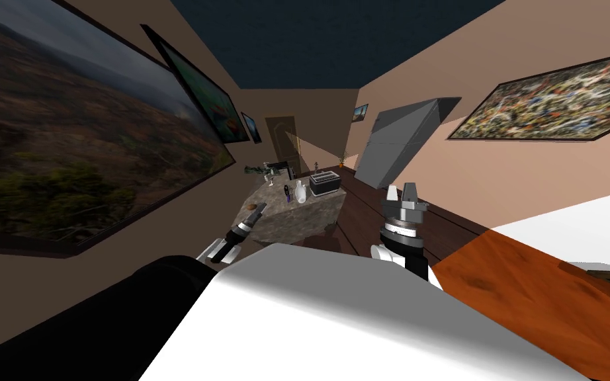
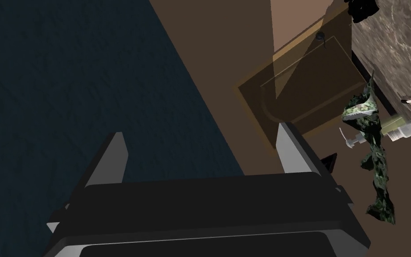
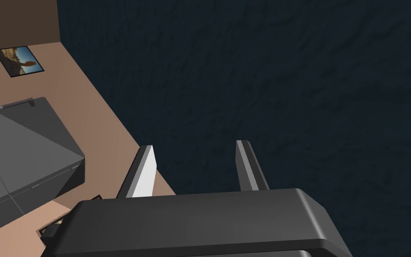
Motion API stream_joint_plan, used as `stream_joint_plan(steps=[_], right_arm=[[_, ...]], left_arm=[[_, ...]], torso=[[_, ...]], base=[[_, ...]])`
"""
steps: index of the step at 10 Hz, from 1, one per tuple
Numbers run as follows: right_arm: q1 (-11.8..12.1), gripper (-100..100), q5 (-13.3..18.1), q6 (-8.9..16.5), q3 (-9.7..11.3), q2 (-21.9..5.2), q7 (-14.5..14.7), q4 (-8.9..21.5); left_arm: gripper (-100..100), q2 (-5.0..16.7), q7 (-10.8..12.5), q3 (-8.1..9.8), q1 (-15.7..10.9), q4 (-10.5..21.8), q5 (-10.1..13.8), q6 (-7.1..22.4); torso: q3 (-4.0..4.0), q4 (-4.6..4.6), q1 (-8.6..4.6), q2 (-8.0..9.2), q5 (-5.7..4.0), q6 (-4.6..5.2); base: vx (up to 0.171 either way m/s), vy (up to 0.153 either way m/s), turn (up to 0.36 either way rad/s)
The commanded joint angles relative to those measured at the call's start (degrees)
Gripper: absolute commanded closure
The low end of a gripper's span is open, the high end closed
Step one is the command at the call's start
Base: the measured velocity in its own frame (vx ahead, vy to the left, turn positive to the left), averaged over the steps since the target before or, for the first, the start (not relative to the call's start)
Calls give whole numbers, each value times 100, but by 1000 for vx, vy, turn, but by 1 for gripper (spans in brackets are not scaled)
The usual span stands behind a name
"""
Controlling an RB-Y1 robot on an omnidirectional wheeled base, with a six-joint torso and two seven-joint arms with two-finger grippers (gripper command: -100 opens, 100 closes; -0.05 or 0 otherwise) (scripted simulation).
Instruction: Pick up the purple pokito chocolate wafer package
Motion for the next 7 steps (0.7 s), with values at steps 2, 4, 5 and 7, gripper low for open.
stream_joint_plan(steps=[2,4,5,7], right_arm=[[0,0,0,0,0,0,0,0],[0,0,0,0,0,0,0,0],[0,0,0,0,0,0,0,0],[0,0,0,0,0,0,0,0]], left_arm=[[-100,402,182,112,126,360,-134,-140],[-100,731,379,214,231,617,-247,-227],[-100,904,586,303,334,771,-366,-316],[-100,1235,800,380,436,1120,-490,-409]], torso=[[-1,0,-2,-1,-1,2],[-2,-1,-6,-4,-2,3],[-3,-1,-4,-5,-1,-1],[-5,-2,-6,-9,-2,0]], base=[[-3,-16,-92],[6,-21,-122],[12,-29,-142],[17,-29,-124]])
